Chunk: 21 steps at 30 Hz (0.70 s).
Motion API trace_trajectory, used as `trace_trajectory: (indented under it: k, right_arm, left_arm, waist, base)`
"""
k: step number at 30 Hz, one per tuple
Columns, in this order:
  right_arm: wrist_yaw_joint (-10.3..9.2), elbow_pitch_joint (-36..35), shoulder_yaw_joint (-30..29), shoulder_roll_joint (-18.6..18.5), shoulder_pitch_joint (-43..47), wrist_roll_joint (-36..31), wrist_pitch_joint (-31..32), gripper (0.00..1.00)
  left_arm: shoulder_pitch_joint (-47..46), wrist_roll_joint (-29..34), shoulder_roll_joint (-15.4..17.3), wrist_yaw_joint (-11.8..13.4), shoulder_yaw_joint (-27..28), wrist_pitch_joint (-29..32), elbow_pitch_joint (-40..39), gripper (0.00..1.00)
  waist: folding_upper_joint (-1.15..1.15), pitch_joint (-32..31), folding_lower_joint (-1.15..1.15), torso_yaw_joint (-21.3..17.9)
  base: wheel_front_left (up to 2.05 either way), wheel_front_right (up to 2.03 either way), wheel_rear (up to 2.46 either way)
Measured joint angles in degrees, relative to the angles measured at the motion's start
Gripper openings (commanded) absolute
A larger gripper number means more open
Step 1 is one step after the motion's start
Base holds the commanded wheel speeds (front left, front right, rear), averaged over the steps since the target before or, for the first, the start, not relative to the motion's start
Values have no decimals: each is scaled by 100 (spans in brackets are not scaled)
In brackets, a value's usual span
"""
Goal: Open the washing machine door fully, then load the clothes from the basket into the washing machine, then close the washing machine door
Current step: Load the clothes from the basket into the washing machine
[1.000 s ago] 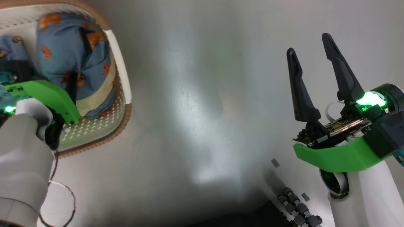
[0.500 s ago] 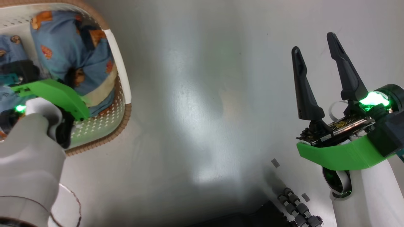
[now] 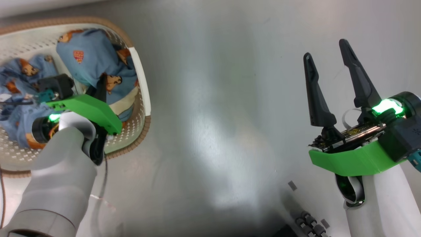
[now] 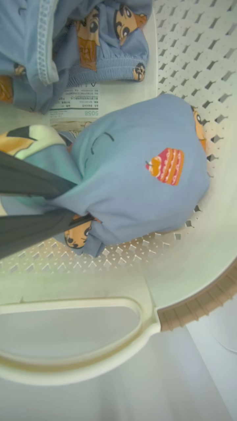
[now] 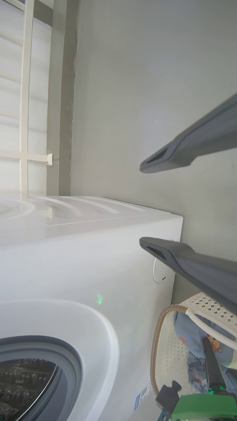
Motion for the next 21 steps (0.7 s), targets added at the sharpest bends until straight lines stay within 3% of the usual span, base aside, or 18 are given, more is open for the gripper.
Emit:
trace_trajectory:
  k: [7, 21]
  right_arm:
    - [0, 181, 3, 0, 109, 3, 0, 100]
    - [0, 801, -109, 1, 567, -3, 0, 100]
  left_arm:
    - [49, 290, 16, 16, 179, -43, -297, 0]
    - [1140, 1541, 260, 621, 775, -48, -1292, 0]
  waist:
    - [0, -462, 0, 23]
    - [0, -1720, 0, 85]
  base:
    - [0, 0, 0]
    - [0, 0, 0]
